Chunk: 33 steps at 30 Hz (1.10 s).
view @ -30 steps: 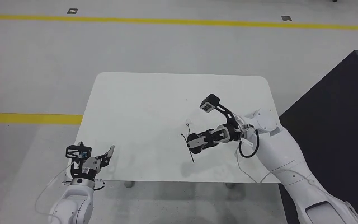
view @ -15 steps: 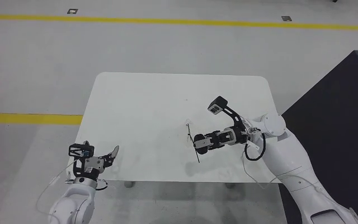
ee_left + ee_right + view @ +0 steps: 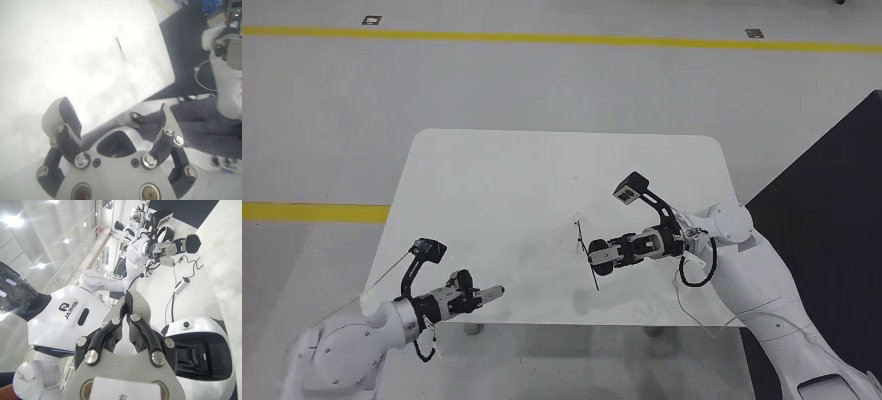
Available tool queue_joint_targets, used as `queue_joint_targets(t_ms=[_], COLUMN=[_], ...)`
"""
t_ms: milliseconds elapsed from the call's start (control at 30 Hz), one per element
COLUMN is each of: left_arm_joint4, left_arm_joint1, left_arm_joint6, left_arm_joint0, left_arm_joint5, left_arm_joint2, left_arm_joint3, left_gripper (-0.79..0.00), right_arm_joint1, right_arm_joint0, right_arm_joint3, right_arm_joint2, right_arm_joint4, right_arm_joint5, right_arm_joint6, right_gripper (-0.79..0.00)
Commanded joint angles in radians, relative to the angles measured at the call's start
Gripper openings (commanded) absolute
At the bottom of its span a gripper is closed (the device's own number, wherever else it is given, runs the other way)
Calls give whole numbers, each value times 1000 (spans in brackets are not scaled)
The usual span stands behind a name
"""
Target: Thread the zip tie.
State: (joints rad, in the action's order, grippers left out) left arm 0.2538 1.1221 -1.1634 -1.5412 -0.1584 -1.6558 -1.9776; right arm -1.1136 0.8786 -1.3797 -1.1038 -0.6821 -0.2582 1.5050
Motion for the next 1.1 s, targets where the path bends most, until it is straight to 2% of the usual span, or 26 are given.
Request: queue_joint_targets(t_ms=[0, 267, 333, 467, 633, 833, 1000, 1067], left_arm_joint4=[-82, -82, -236, -438, -552, -513, -476, -509], left_arm_joint1=[-2, -2, 4, 11, 16, 19, 16, 16], left_arm_joint6=[-76, -76, -56, -15, 62, 156, 150, 138], left_arm_joint0=[36, 36, 33, 54, 72, 72, 73, 78], left_arm_joint5=[20, 20, 78, 143, 182, 166, 170, 186], left_arm_joint2=[2, 2, 22, 53, 85, 143, 197, 207], left_arm_joint3=[34, 34, 50, 55, 57, 36, 27, 28], left_gripper=[0, 0, 0, 0, 0, 0, 0, 0], right_arm_joint1=[0, 0, 0, 1, 8, 18, 22, 24], right_arm_joint0=[0, 0, 0, 11, 18, 20, 5, -5], right_arm_joint3=[0, 0, 0, -37, -65, -91, -89, -87], right_arm_joint2=[0, 0, 0, 8, 10, 31, 51, 65], right_arm_joint4=[0, 0, 0, 32, 81, 89, 82, 95], right_arm_joint5=[0, 0, 0, 8, 11, 9, 4, 4], right_arm_joint6=[0, 0, 0, -15, 25, 31, 31, 31], right_gripper=[-785, -785, -785, -785, -785, -785, -785, -785])
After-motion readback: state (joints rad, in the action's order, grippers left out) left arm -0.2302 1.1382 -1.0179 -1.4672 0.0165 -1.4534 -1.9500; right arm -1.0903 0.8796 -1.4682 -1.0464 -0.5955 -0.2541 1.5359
